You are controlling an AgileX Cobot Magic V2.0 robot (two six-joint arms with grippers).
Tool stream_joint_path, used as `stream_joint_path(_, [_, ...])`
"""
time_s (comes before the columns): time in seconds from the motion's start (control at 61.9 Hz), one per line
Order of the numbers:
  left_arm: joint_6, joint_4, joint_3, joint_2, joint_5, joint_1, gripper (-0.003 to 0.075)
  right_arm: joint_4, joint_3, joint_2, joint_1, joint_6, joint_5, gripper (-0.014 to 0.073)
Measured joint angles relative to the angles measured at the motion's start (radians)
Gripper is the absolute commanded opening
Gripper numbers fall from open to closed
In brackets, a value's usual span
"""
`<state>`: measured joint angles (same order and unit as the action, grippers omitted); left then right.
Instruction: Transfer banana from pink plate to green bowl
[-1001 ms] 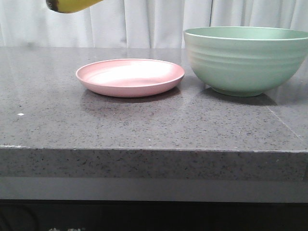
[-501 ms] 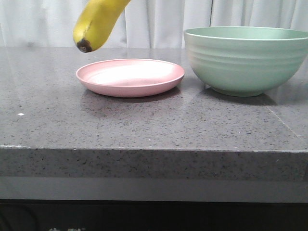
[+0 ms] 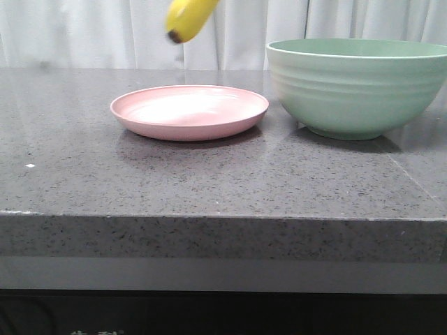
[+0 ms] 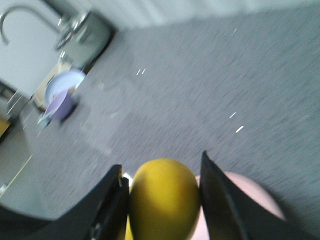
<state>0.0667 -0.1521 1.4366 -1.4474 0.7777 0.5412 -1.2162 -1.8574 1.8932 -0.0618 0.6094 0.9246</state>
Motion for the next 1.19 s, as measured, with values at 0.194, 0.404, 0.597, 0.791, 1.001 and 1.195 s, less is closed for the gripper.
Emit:
stream_joint_path(0.194, [0.0, -0.004, 0.0, 0.01, 0.0, 0.0, 0.064, 0.102, -0.142, 0.0, 0.117, 0.0, 0.099, 0.0171])
stream_joint_path(0.404, [0.0, -0.004, 0.0, 0.01, 0.0, 0.0, 0.064, 0.467, -0.308, 0.0, 0.149, -0.04, 0.266, 0.0171])
stream_joint_path(0.597, [0.0, -0.004, 0.0, 0.01, 0.0, 0.0, 0.064, 0.705, -0.326, 0.006, 0.11, -0.11, 0.324, 0.0171])
stream_joint_path(0.791, [0.0, -0.004, 0.0, 0.01, 0.0, 0.0, 0.064, 0.796, -0.326, 0.058, 0.027, -0.127, 0.338, 0.0171])
stream_joint_path(1.001, [0.0, -0.004, 0.0, 0.011, 0.0, 0.0, 0.064, 0.845, -0.326, 0.083, -0.025, -0.139, 0.339, 0.0202])
stream_joint_path(1.195, [0.0, -0.004, 0.0, 0.011, 0.0, 0.0, 0.064, 0.858, -0.326, 0.083, -0.025, -0.156, 0.339, 0.0478])
